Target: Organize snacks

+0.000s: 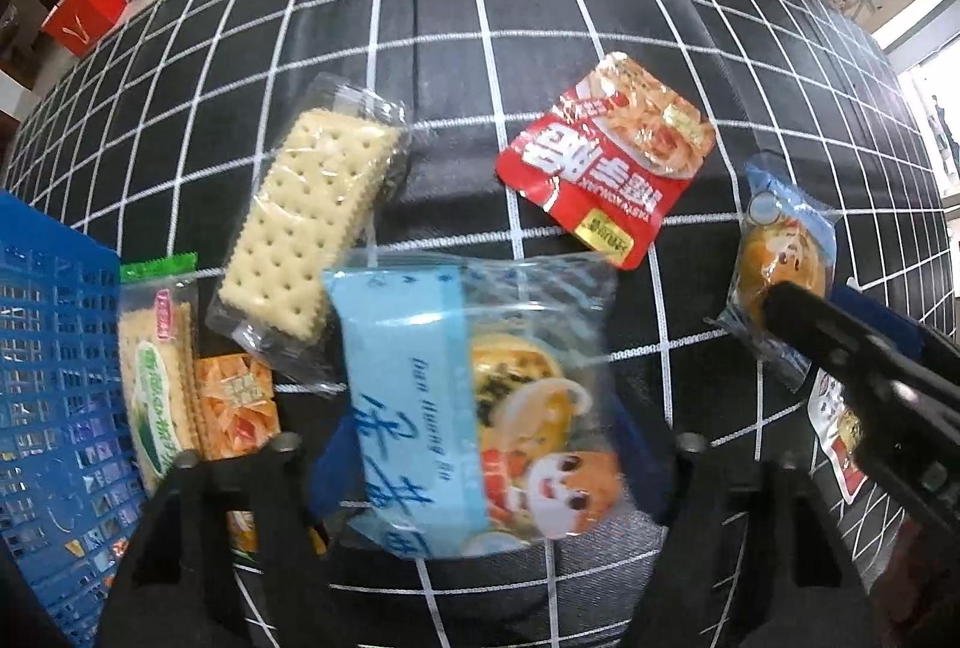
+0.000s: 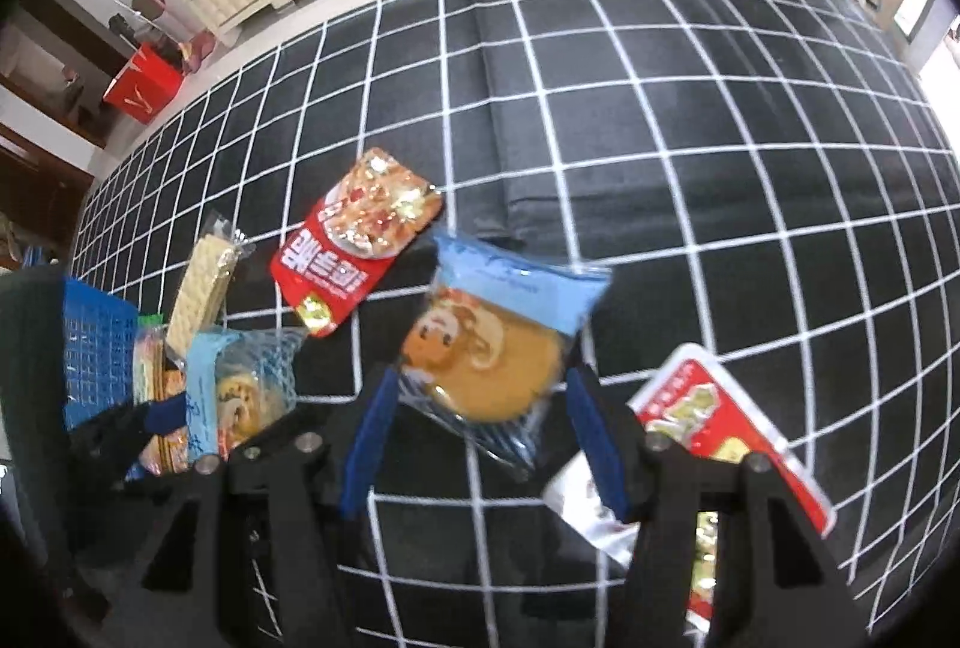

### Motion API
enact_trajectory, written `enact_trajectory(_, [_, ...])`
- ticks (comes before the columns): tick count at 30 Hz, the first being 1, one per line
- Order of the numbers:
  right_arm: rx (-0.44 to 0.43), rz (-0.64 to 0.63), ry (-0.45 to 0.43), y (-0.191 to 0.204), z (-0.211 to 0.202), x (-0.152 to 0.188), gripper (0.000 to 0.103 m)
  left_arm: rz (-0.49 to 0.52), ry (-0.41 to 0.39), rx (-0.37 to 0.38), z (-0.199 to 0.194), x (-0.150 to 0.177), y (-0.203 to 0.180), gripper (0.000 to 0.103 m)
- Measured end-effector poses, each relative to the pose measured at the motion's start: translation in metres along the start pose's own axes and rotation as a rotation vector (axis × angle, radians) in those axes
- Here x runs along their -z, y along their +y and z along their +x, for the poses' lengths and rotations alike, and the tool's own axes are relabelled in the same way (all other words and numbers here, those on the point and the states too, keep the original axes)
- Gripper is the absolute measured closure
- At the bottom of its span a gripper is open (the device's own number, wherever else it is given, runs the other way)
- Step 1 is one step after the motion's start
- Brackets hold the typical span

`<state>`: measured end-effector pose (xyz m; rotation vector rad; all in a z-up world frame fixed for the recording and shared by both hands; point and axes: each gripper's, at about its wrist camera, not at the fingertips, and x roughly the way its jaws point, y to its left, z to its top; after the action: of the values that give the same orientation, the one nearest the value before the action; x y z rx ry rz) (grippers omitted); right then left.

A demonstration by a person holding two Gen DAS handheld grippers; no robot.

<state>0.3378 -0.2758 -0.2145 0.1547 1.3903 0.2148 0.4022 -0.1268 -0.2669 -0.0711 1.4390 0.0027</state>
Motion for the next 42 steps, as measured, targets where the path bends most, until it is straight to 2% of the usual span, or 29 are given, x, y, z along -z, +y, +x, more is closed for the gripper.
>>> enact_trajectory(7, [0.003, 0.035, -0.010, 0.003, 0.009, -0.007, 0.040, -0.006, -0.018, 0.020, -0.003, -0.004, 0.002, 0.039])
enact_trajectory(14, [0.044, -0.041, -0.025, 0.017, 0.014, -0.008, 0.044, -0.005, -0.034, 0.030, -0.010, 0.014, 0.012, 0.040])
enact_trajectory(19, [0.003, -0.101, -0.047, 0.016, 0.009, 0.011, 0.050, 0.007, -0.046, 0.044, -0.014, 0.022, 0.015, 0.040])
enact_trajectory(22, [-0.050, -0.075, -0.055, 0.004, 0.003, 0.028, 0.053, 0.032, -0.052, 0.070, -0.016, 0.032, 0.016, 0.040])
enact_trajectory(29, [-0.031, -0.119, -0.132, -0.003, -0.026, 0.070, 0.054, 0.086, -0.067, 0.132, -0.022, 0.062, 0.011, 0.040])
enact_trajectory(35, [-0.001, -0.135, -0.163, 0.006, -0.055, 0.082, 0.054, 0.126, -0.124, 0.152, -0.056, 0.092, 0.005, 0.040])
enact_trajectory(42, [-0.002, -0.170, -0.216, 0.046, -0.094, 0.090, 0.054, 0.143, -0.229, 0.135, -0.124, 0.122, 0.019, 0.040])
